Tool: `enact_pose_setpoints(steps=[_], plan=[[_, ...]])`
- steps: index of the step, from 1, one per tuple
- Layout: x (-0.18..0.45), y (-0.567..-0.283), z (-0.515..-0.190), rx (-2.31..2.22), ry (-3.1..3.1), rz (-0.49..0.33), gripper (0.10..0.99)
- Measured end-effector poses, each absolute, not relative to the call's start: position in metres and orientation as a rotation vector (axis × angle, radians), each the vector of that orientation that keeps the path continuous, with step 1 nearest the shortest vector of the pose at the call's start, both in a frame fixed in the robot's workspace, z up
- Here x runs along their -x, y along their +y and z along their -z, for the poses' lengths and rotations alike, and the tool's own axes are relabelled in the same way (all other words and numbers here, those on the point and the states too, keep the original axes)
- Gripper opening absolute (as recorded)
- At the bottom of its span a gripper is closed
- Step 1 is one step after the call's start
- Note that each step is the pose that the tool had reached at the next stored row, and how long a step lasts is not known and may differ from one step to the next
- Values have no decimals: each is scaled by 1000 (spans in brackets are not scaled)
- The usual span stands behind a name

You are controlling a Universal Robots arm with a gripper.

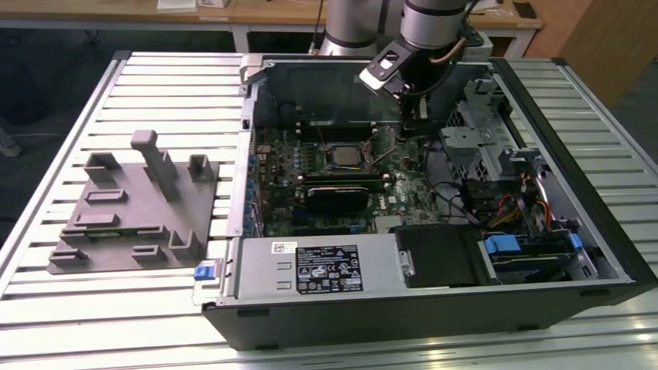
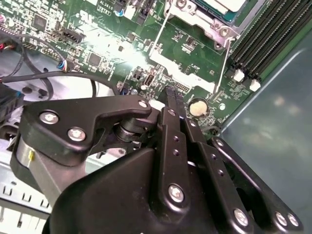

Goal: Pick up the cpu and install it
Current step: 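Close the cpu cover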

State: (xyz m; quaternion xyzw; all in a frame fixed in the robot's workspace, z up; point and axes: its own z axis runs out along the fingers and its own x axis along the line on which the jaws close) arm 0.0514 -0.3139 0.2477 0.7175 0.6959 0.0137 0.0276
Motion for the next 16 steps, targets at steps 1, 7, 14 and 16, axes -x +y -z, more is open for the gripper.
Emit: enact_pose_setpoints(steps=[1, 7, 14, 16], plan=[[-51, -314, -246, -2215, 2149, -42, 106], [-52, -314, -235, -2215, 2149, -42, 106], [-52, -314, -234, -2215, 2149, -42, 106], [-52, -314, -234, -2215, 2149, -42, 106]])
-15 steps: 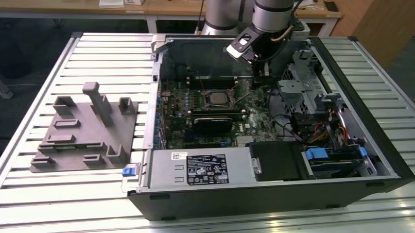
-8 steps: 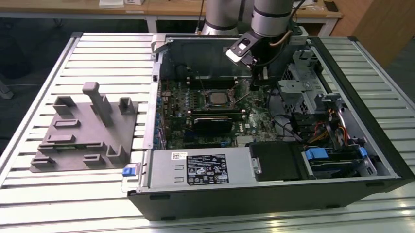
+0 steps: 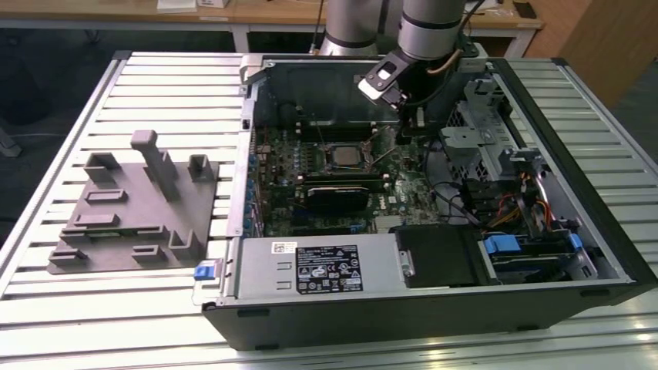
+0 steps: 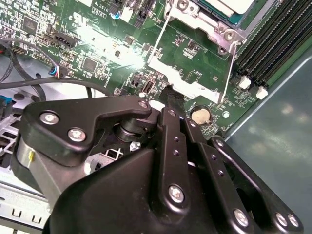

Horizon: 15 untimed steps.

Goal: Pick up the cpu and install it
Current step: 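Close the cpu cover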

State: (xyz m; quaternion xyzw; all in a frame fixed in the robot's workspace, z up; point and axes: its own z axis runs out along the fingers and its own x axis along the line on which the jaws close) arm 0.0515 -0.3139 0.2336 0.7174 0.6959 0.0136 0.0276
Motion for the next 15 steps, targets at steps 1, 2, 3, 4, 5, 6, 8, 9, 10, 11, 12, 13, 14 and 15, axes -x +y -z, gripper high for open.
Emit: enact_pose_setpoints(steps=[1, 2, 3, 4, 5, 6, 8, 9, 10, 11, 12, 13, 14, 15], plan=[[-51, -314, -234, -2215, 2149, -42, 106], [-51, -314, -233, -2215, 2149, -42, 106], [-50, -314, -234, -2215, 2149, -42, 106], [-49, -314, -234, -2215, 2149, -42, 106], [-48, -314, -234, -2215, 2149, -42, 106], [-46, -314, -234, -2215, 2149, -42, 106], [-44, -314, -233, -2216, 2148, -42, 106], [-42, -314, -233, -2216, 2148, -42, 106], [-41, -314, -234, -2216, 2148, -42, 106], [-40, -314, -234, -2216, 2148, -42, 106], [-39, -314, -234, -2216, 2148, -42, 106], [-37, -314, -234, -2216, 2148, -42, 106], [-36, -314, -234, -2216, 2148, -42, 106], [-35, -314, -234, -2216, 2148, -42, 106]])
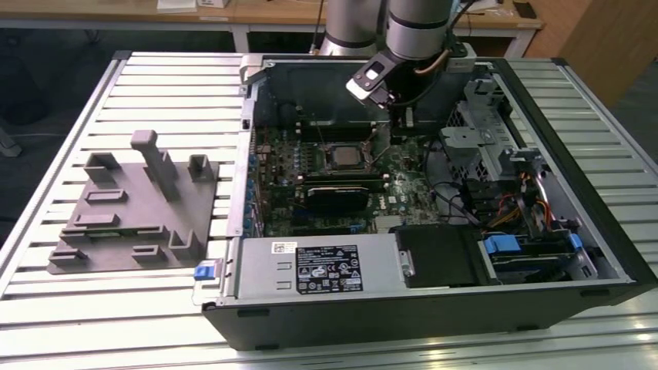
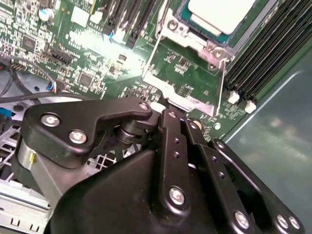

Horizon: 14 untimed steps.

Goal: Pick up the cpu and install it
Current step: 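Close the cpu cover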

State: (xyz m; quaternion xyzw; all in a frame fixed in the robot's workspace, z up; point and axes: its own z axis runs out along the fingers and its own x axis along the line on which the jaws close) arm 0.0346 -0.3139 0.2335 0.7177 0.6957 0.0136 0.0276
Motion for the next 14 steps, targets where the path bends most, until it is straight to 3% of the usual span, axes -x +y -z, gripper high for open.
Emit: enact_pose_setpoints(steps=[14], plan=[[-14, -314, -234, -2218, 2146, -42, 106]])
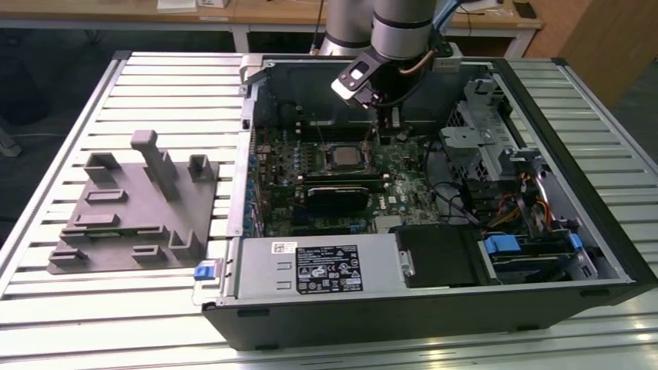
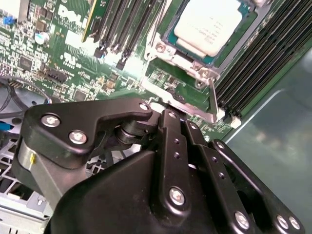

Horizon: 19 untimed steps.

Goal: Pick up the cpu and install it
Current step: 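Close the cpu cover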

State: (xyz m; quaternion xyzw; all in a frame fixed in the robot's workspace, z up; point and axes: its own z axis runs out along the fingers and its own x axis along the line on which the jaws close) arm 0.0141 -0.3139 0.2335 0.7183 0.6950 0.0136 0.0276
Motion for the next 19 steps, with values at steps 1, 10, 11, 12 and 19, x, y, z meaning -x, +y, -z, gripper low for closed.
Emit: enact_pose_setpoints(steps=[1, 10, 11, 12, 19], plan=[[-13, -314, -234, -2218, 2146, -42, 106], [-4, -314, -233, -2219, 2145, -42, 106], [-3, -314, -233, -2219, 2145, -42, 106], [-2, -314, -233, -2219, 2145, -42, 106], [4, -314, -234, -2220, 2144, -42, 106]])
